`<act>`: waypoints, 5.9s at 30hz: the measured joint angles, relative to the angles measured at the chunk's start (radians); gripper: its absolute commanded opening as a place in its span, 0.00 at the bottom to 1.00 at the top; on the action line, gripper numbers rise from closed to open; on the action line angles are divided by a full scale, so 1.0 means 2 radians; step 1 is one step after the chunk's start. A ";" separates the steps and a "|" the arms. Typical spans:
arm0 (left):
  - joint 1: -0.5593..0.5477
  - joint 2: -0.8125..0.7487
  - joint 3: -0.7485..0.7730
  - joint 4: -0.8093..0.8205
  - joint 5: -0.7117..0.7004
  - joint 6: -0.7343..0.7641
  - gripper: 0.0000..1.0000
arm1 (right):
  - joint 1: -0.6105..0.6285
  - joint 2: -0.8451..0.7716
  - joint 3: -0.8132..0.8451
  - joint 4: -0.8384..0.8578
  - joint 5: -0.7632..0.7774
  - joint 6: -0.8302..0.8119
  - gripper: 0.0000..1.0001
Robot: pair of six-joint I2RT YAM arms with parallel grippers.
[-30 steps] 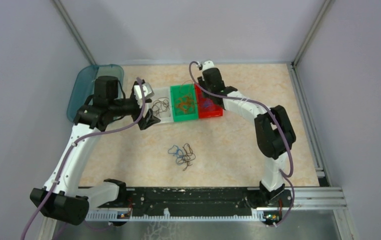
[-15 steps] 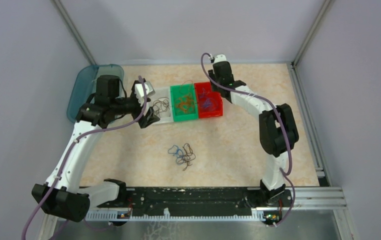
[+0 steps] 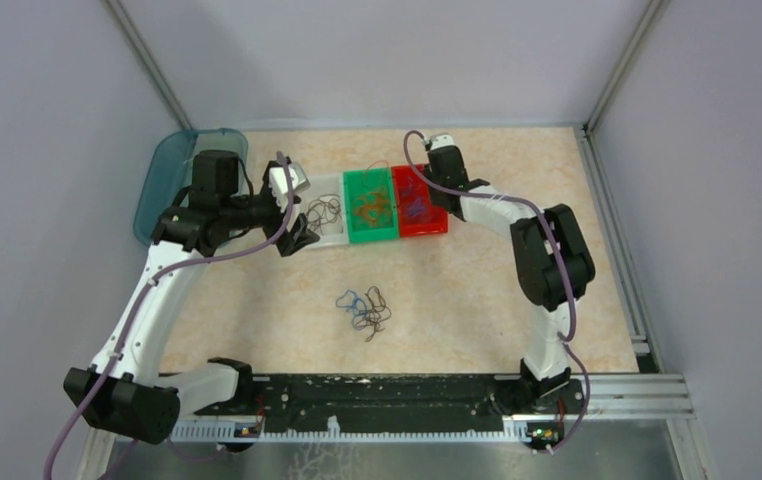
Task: Untangle the cables
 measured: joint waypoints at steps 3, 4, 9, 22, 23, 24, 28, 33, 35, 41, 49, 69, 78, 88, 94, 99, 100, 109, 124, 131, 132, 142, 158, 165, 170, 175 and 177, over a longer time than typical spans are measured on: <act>0.000 0.000 0.000 0.000 0.000 0.000 1.00 | 0.000 0.000 -0.019 0.014 -0.007 0.005 0.18; 0.000 0.000 0.000 0.000 0.000 0.000 1.00 | 0.000 -0.001 -0.026 0.023 -0.006 0.005 0.15; 0.000 0.000 0.000 0.000 0.000 0.000 1.00 | -0.004 -0.029 -0.070 0.051 -0.021 0.028 0.10; 0.001 -0.009 0.000 0.000 0.001 0.000 1.00 | -0.003 -0.113 -0.183 0.078 -0.016 0.054 0.42; 0.001 -0.010 0.000 0.000 0.001 0.000 1.00 | -0.003 -0.114 -0.183 0.072 -0.014 0.053 0.45; 0.001 -0.012 0.000 0.000 0.001 0.000 1.00 | -0.003 -0.115 -0.183 0.062 -0.010 0.051 0.47; 0.001 -0.016 -0.001 0.000 0.000 0.001 1.00 | 0.008 -0.146 -0.183 0.028 0.012 0.045 0.52; 0.001 -0.018 -0.007 0.000 -0.003 0.004 1.00 | 0.071 -0.236 -0.183 0.021 0.034 0.037 0.53; 0.003 -0.018 -0.007 0.001 -0.009 0.002 1.00 | 0.112 -0.265 -0.182 0.023 0.032 0.035 0.54; 0.013 -0.015 -0.007 0.020 -0.052 -0.019 1.00 | 0.237 -0.257 -0.182 0.040 -0.042 0.043 0.55; 0.018 -0.013 0.000 0.035 -0.111 -0.040 1.00 | 0.301 -0.138 -0.181 0.048 -0.143 0.052 0.51; 0.019 -0.031 0.003 0.039 -0.107 -0.041 1.00 | 0.305 -0.044 -0.138 0.052 -0.142 0.048 0.20; 0.019 -0.033 -0.002 0.039 -0.104 -0.038 1.00 | 0.305 -0.045 -0.116 0.068 -0.137 0.056 0.00; 0.019 -0.041 -0.003 0.042 -0.110 -0.036 1.00 | 0.305 -0.137 -0.112 0.087 -0.136 0.073 0.00; 0.019 -0.041 -0.003 0.045 -0.112 -0.036 1.00 | 0.300 -0.214 -0.108 0.106 -0.134 0.087 0.00; 0.019 -0.041 -0.003 0.045 -0.112 -0.036 1.00 | 0.266 -0.258 -0.105 0.107 -0.126 0.091 0.00; 0.019 -0.041 -0.003 0.045 -0.112 -0.037 1.00 | 0.257 -0.263 -0.105 0.107 -0.123 0.091 0.00; 0.019 -0.041 -0.003 0.045 -0.112 -0.040 1.00 | 0.123 -0.278 -0.118 0.077 -0.060 0.079 0.00; 0.020 -0.039 -0.019 0.024 -0.065 -0.017 1.00 | 0.043 -0.158 -0.113 0.068 0.003 0.038 0.49; 0.020 -0.034 -0.097 -0.008 -0.007 0.025 1.00 | 0.053 -0.213 -0.141 0.077 -0.031 0.039 0.57; 0.020 -0.033 -0.104 -0.011 -0.002 0.031 1.00 | 0.058 -0.229 -0.148 0.076 -0.035 0.040 0.57; 0.020 -0.032 -0.123 -0.038 0.014 0.095 1.00 | 0.252 -0.295 -0.266 0.080 -0.094 0.080 0.47; 0.020 -0.051 -0.122 -0.051 0.014 0.112 1.00 | 0.280 -0.164 -0.270 0.043 -0.096 0.150 0.20; 0.020 -0.059 -0.122 -0.058 0.012 0.112 1.00 | 0.280 -0.179 -0.270 0.056 -0.088 0.153 0.10; 0.020 -0.061 -0.122 -0.060 0.012 0.112 1.00 | 0.280 -0.230 -0.270 0.074 -0.103 0.151 0.06; 0.020 -0.061 -0.122 -0.059 0.021 0.100 1.00 | 0.280 -0.281 -0.270 0.109 -0.137 0.151 0.03; 0.020 -0.062 -0.122 -0.056 0.027 0.096 1.00 | 0.280 -0.296 -0.268 0.119 -0.153 0.151 0.20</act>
